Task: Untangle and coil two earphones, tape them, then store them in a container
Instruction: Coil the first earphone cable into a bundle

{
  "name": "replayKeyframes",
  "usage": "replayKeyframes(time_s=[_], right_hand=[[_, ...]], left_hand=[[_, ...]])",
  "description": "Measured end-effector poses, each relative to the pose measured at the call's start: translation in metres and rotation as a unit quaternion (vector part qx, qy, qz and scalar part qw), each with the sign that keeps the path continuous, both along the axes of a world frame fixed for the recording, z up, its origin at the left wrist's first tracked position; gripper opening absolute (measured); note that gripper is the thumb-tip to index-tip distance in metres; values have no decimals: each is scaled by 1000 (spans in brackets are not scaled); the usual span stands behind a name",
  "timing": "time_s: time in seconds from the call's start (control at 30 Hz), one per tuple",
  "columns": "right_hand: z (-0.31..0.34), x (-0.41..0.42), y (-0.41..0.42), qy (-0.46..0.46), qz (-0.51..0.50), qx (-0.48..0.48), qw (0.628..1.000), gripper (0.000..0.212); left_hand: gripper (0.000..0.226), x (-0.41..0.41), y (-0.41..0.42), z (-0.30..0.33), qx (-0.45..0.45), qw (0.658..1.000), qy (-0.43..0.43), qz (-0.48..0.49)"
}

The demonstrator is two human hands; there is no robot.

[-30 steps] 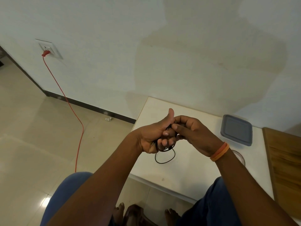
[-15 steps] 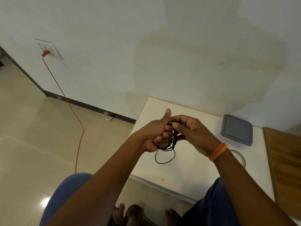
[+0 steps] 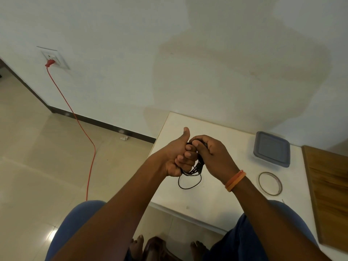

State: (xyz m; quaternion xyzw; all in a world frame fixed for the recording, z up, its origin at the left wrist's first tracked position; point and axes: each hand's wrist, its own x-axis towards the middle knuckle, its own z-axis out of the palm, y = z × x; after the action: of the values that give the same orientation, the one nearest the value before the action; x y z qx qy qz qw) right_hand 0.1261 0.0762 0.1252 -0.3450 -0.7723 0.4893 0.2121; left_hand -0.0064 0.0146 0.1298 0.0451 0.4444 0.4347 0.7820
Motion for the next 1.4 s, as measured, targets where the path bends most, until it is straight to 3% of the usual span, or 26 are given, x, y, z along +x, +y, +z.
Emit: replayKeyframes(time_s=[0.27, 0.43, 0.57, 0.63, 0.73, 0.87, 1.0, 1.13, 1.33, 1.4], right_hand=[[0, -3, -4, -19, -20, 55, 998, 18], [-5, -6, -11, -5, -54, -32, 998, 17], [-5, -11, -17, 36, -92, -47, 994, 17], [-2, -13, -18, 80, -114, -61, 988, 17], [0, -17, -17, 107, -161, -46, 980, 19], [1, -20, -13, 125, -206, -25, 970, 24], [3, -18, -4, 165, -230, -78, 956, 23], [3, -15, 0, 186, -241, -139, 942, 22], [4, -12, 6, 204, -240, -165, 935, 24], [3, -12, 7, 194, -248, -150, 937, 25]], left_hand=[[73, 4, 3, -5, -28, 998, 53, 32], [69, 5, 3, -9, -24, 994, 90, 51], [69, 10, 4, -7, -8, 991, 109, 77], [66, 15, 6, -6, 16, 981, 169, 95], [59, 27, 7, -9, 70, 938, 311, 133], [51, 38, 6, -10, 129, 890, 410, 153], [40, 43, 6, -5, 178, 853, 466, 155], [34, 54, 4, -7, 230, 732, 633, 109], [25, 60, 5, -20, 235, 670, 704, 31], [22, 57, 6, -23, 221, 667, 711, 7]])
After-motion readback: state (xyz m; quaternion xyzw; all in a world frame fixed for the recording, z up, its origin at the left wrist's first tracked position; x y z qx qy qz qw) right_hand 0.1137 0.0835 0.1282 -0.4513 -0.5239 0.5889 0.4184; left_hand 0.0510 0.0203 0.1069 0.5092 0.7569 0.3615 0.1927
